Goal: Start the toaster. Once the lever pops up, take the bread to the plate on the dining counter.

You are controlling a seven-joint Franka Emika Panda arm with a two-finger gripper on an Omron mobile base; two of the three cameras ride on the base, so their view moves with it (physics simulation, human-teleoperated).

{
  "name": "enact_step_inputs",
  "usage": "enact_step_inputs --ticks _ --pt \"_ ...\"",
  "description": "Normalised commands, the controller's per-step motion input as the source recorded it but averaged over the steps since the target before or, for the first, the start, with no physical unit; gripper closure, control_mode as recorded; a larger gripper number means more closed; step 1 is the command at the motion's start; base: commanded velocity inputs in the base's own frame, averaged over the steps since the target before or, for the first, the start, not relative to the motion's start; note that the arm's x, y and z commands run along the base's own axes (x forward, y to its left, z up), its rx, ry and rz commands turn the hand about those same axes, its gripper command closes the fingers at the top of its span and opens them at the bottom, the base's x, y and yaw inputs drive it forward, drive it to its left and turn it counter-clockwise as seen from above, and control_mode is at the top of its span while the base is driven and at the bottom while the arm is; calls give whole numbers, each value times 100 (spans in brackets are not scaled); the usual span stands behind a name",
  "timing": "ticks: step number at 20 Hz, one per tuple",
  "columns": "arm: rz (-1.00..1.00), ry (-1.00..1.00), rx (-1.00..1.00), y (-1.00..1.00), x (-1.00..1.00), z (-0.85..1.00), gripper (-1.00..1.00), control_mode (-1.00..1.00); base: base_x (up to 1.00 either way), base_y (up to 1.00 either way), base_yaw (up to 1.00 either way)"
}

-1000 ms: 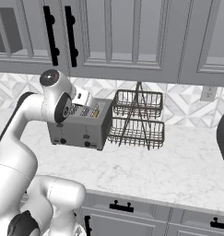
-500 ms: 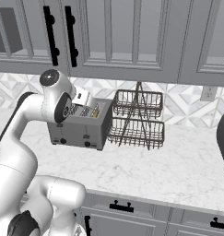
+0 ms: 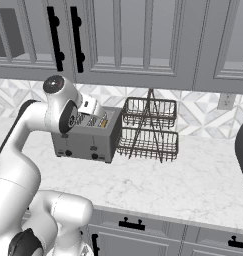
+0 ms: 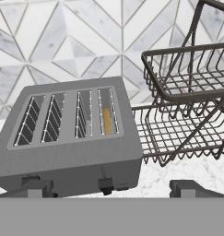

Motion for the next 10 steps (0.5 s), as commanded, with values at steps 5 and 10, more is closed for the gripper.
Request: enact_step_inputs --ticks 5,10 --pt "0 0 0 0 0 0 -100 -100 0 0 0" --pt "0 0 0 0 0 0 -100 -100 0 0 0"
